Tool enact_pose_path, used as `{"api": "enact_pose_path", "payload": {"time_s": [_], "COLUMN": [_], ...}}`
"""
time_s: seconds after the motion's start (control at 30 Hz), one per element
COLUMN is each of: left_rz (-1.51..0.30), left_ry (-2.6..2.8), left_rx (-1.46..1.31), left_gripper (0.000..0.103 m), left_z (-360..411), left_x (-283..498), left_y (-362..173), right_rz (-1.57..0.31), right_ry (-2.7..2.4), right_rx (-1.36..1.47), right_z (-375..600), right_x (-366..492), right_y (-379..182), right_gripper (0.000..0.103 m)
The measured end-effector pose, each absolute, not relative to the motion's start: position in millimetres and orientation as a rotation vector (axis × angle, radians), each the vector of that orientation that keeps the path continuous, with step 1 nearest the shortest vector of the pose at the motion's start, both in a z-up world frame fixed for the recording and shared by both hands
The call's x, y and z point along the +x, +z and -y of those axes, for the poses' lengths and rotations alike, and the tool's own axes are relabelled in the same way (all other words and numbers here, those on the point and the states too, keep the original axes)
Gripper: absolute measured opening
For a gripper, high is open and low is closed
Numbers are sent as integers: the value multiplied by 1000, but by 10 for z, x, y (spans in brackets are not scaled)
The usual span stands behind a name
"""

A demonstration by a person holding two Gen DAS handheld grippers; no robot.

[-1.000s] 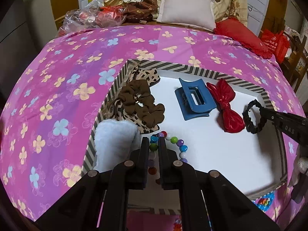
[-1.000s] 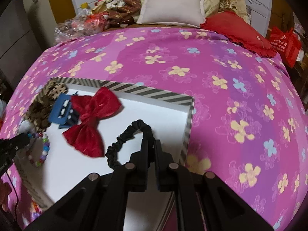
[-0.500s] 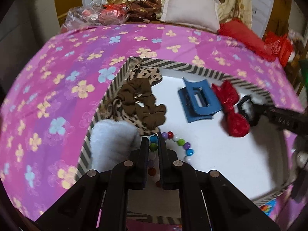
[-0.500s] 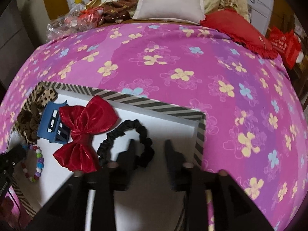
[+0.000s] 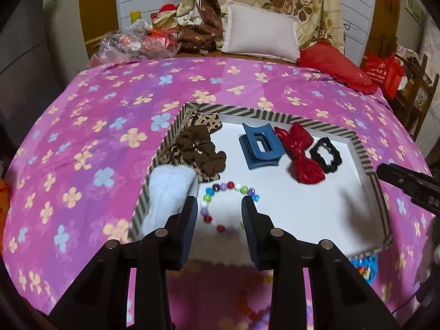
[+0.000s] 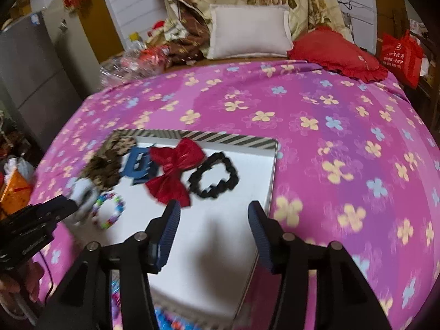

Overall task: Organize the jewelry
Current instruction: 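Carry both items over the tray and open both tools to drop them inside, then move the left tool to the lavender bracelet while the right tool approaches the blue bracelet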

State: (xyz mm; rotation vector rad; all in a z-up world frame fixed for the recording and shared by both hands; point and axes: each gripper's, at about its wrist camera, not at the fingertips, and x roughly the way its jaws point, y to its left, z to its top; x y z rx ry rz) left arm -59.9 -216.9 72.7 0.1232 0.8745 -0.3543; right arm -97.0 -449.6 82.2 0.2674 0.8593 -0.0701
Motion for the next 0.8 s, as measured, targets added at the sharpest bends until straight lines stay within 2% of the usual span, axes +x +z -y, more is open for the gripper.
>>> {"api": "enact_pose_path", "payload": {"time_s": [0.33, 0.5, 0.8], "left_rz": [-829, -817, -812], "left_ry": [-339, -318, -295], "left_rx": [130, 114, 100], "left_gripper": [26, 26, 26], "left_z": [2036, 1936, 1818], "left_x": [-1153, -1374, -1606], "left_y": [842, 869, 847], "right_rz": [-797, -764, -738], "right_ry": [-56, -75, -94], "right_rx": [227, 217, 193], "right_z": [4112, 4001, 3816], "right_x": [-1814, -2083, -2383], "right_y": [1015, 1108, 1165], "right_gripper": [58, 64, 66]}}
